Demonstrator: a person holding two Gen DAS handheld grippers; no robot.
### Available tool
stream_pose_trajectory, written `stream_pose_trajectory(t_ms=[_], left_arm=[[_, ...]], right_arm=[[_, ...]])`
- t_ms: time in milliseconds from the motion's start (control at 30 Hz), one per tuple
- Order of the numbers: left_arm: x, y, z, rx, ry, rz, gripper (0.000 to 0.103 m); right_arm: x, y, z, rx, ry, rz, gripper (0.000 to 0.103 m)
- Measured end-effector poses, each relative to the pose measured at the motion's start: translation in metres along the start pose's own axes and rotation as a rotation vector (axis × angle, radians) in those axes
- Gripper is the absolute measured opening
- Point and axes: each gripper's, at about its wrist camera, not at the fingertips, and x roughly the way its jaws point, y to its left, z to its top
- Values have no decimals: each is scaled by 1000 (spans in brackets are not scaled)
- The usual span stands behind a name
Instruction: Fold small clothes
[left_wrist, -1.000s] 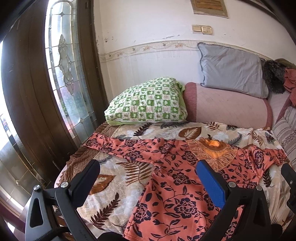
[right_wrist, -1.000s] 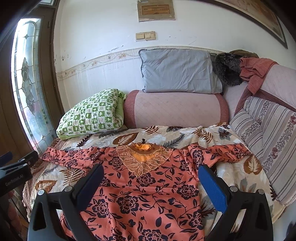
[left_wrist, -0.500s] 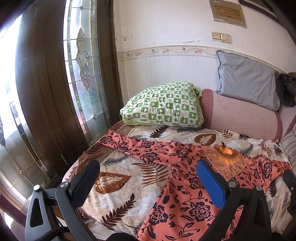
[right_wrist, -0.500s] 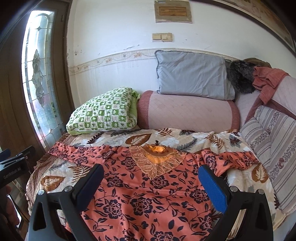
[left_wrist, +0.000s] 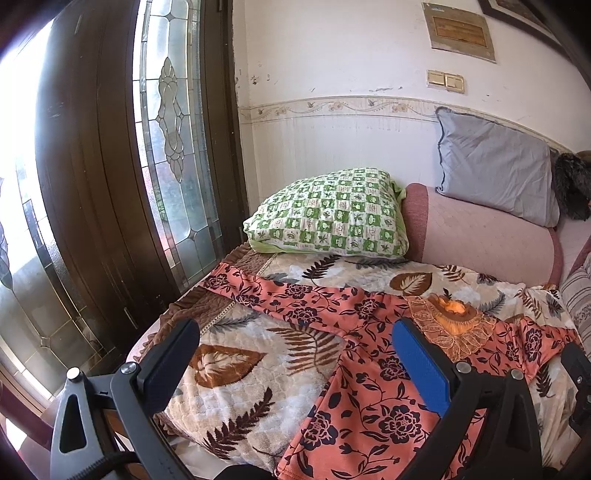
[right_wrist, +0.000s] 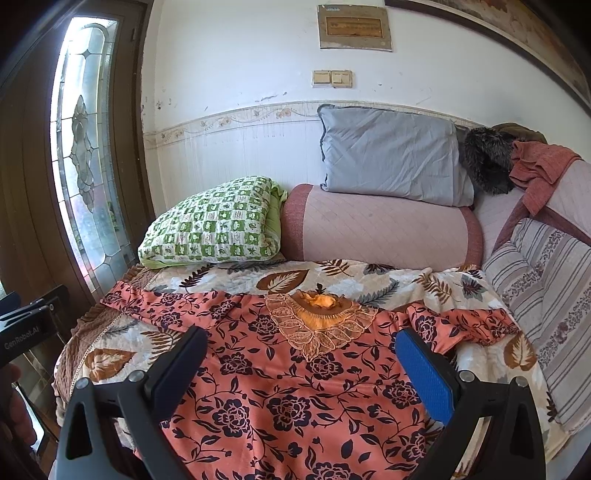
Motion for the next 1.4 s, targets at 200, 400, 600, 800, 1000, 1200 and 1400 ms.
stream_pose_trajectory(t_ms=[200,400,600,800,1000,1200,1400], left_arm=[[-5,-13,0,24,-1,-6,103],[-8,-23,1,45,1,-8,103],[-12,-35,2,76,3,-10,103],[-4,-50,1,90,10,-20,103],[18,-64,-4,117,62,-43,103],[32,-69,0,107,40,-62,103],[84,-96,-2,123,72,-116,103]], right_arm=[[-2,-3,0,19,-2,-5,103],[-1,-8,1,34,0,-10,103],[-3,-22,-1,70,-1,-12,103],[3,-37,-1,88,2,-31,103],[33,-53,-11,128,66,-55,103],[43,-55,-4,141,69,-69,103],[62,-87,-9,185,114,-50,103]])
